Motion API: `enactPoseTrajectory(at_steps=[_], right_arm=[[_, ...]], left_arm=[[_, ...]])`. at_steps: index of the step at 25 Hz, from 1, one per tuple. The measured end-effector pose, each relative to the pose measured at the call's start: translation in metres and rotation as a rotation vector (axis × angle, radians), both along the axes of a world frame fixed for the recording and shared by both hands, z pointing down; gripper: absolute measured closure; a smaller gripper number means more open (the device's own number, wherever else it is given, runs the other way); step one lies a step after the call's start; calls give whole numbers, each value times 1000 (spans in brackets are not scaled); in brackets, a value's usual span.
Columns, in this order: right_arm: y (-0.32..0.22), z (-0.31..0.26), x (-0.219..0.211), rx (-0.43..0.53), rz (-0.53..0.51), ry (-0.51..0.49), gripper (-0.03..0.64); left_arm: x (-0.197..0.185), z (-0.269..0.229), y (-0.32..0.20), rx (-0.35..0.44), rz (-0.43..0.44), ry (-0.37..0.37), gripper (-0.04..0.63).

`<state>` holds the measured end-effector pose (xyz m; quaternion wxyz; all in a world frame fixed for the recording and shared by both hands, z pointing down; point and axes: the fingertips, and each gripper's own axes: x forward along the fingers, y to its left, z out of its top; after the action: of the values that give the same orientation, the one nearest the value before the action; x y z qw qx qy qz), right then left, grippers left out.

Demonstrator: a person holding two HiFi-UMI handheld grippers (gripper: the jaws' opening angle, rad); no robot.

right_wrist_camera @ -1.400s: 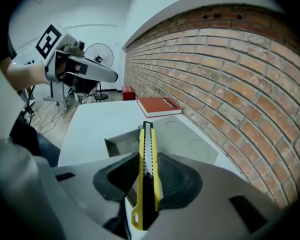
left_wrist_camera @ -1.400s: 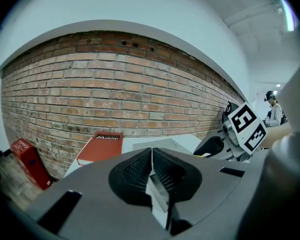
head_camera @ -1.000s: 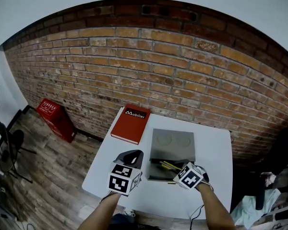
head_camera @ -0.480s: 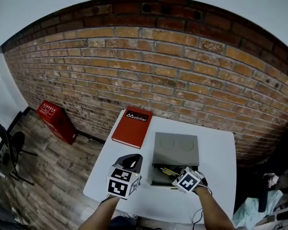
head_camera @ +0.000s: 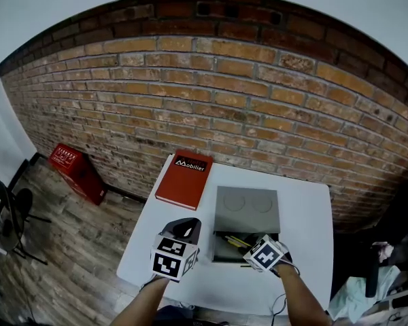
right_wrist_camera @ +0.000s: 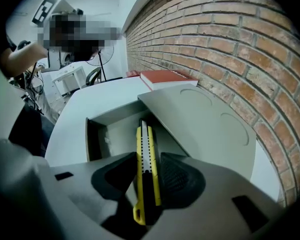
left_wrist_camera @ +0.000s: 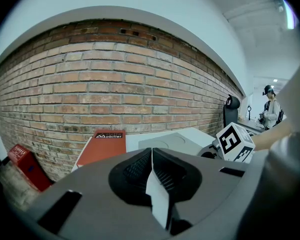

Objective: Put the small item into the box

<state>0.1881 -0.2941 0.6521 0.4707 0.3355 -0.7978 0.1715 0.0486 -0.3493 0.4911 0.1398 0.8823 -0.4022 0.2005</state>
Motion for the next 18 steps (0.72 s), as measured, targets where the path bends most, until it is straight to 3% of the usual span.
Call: enactPoseTrajectory(at_steps=[5,18], right_arm=[[1,-20,2,42,48,-24,462],[15,-155,20,321,296,-277,522]], left_arm=[[0,-3,6,5,1,8,569],[28,-28,43,44,12,44,569]])
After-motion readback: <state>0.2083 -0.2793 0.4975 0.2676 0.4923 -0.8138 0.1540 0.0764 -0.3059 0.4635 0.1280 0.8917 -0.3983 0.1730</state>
